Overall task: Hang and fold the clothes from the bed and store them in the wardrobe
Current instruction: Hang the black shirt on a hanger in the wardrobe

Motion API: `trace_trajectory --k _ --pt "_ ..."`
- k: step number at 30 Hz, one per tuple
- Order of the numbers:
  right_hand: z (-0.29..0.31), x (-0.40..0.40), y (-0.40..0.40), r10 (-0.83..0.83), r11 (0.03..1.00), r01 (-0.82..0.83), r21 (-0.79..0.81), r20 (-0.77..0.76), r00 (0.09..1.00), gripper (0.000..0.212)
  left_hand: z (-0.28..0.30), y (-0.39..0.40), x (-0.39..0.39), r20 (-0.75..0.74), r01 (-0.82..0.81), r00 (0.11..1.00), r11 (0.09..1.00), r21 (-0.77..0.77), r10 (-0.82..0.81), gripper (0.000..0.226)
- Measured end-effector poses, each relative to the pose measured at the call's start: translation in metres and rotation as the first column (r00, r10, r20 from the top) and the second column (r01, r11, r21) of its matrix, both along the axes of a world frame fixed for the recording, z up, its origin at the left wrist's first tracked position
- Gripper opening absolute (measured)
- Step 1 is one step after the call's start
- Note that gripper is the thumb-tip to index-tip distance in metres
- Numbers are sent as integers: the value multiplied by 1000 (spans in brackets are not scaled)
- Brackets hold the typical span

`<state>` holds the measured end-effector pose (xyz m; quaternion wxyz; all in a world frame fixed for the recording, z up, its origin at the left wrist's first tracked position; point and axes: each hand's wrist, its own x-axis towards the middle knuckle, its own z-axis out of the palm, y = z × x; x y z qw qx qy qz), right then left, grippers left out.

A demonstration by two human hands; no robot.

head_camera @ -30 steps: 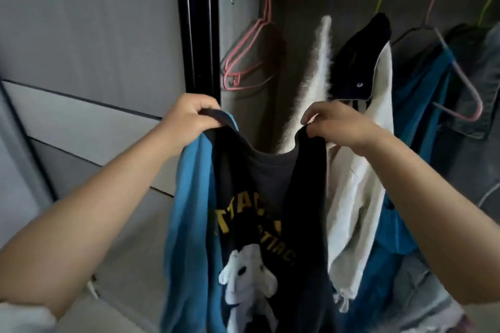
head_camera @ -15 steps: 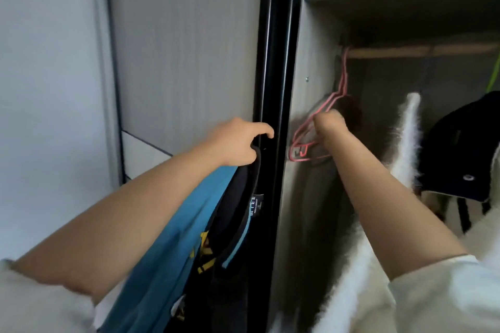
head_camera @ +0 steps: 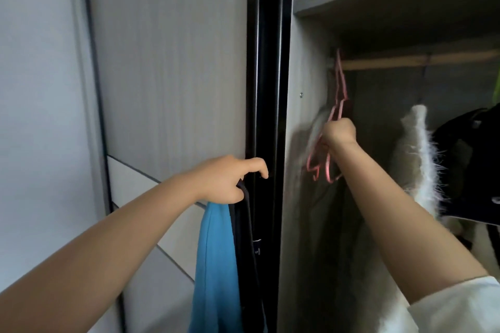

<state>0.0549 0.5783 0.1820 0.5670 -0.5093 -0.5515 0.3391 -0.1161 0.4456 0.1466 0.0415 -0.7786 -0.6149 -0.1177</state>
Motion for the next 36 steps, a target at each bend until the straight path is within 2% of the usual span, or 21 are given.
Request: trace_trajectory --k 2,5,7,10,12,14,18,20,22,24,26,28,29,31,33,36 --pt "1 8 -5 -89 995 87 42 35 995 34 1 2 -2 20 18 1000 1000 -4 -18 54" --pt "-4 18 -15 -84 992 78 95 62 994 32 -1 4 -3 43 34 999 999 2 -34 53" --pt "-11 26 -27 -100 987 81 141 133 986 29 -2 4 -3 62 36 997 999 7 -36 52" --pt "-31 41 -43 -136 960 81 268 190 972 24 -4 2 -2 84 49 995 999 20 -50 51" --pt "-47 49 -54 -118 948 60 313 168 979 12 -5 1 0 108 52 993 998 36 -55 50" --pt "-63 55 -65 -82 942 33 334 136 987 22 -6 -1 2 132 51 989 996 67 -60 49" --pt "-96 75 -124 -230 917 94 387 323 918 39 -14 -17 6 230 129 960 981 145 -161 54" --pt "-120 85 -159 -229 909 90 407 307 924 42 -20 -29 3 239 175 949 973 152 -208 53" --pt "-148 92 -188 -176 927 95 364 198 964 44 -27 -38 -1 230 208 943 966 156 -240 45" --pt "-176 94 -215 -130 965 109 239 75 989 40 -34 -48 -7 221 255 932 953 162 -287 40" --pt "-198 92 -236 -6 996 19 84 -149 989 33 -43 -61 -12 210 302 922 943 139 -326 38" --pt "-216 86 -261 93 992 -113 -47 -314 945 26 -51 -77 -16 170 347 920 936 59 -352 37" --pt "-223 82 -268 80 987 -120 -104 -329 941 23 -54 -84 -17 145 371 918 929 21 -370 36" --pt "-236 79 -293 -24 983 -23 -182 -251 968 26 -64 -102 -21 82 417 907 907 -52 -412 36" --pt "-238 82 -316 -54 989 34 -147 -135 989 31 -73 -116 -22 -7 433 901 898 -84 -435 38" --pt "-226 90 -354 -9 996 3 -90 -71 997 37 -84 -130 -18 -156 454 868 880 -138 -472 41"
